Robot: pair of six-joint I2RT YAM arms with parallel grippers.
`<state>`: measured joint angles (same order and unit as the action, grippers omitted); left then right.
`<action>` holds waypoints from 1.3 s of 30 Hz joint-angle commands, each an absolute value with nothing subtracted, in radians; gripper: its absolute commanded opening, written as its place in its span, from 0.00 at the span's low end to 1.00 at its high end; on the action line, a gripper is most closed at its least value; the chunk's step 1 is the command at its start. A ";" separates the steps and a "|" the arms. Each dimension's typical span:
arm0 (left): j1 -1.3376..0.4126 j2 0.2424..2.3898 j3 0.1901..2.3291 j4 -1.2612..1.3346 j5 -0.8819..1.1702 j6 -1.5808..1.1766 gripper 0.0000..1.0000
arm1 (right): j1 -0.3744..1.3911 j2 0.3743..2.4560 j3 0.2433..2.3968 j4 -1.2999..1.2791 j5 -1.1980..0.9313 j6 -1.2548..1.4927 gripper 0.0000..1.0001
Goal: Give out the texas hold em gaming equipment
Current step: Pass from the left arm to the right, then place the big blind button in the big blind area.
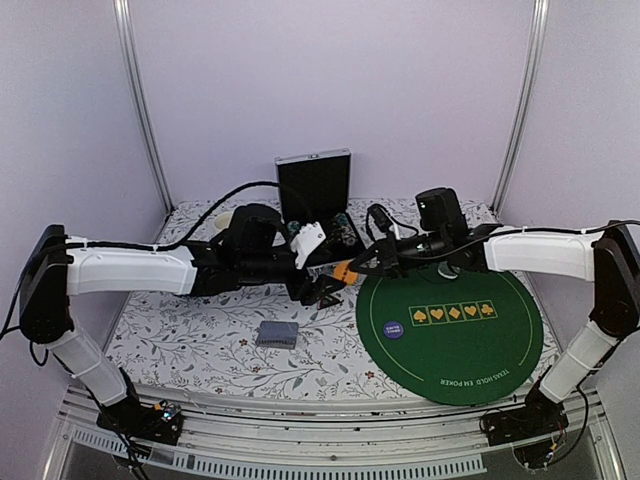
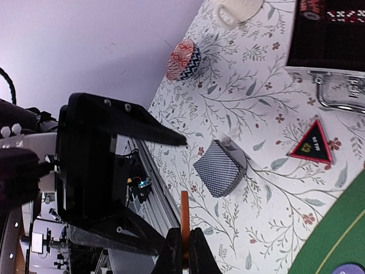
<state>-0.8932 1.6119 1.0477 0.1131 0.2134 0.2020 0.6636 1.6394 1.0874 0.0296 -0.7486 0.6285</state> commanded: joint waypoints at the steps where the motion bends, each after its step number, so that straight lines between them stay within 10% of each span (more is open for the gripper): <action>1: -0.898 1.569 1.037 0.128 0.149 0.192 0.85 | 0.551 1.471 0.966 -0.184 -0.700 0.563 0.02; 14: -0.896 1.602 1.044 0.132 0.100 0.192 0.91 | 0.443 1.157 0.704 -0.906 -0.385 0.637 0.02; 28: -0.893 1.552 1.005 0.126 0.050 0.225 0.92 | 0.425 1.241 0.677 -0.934 -0.260 0.666 0.03; 30: -0.894 1.545 0.999 0.124 0.045 0.224 0.92 | 0.424 1.238 0.690 -0.947 -0.225 0.672 0.14; 33: -0.892 1.536 0.997 0.120 0.042 0.222 0.92 | 0.424 1.240 0.737 -1.018 -0.105 0.687 0.58; 39: -0.889 1.519 1.016 0.103 0.042 0.211 0.93 | 0.423 1.251 0.863 -1.089 0.021 0.685 0.76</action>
<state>-0.8936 1.5528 1.0077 0.1120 0.0517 0.2146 0.4290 1.2411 0.7822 -1.0340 -0.1013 0.6827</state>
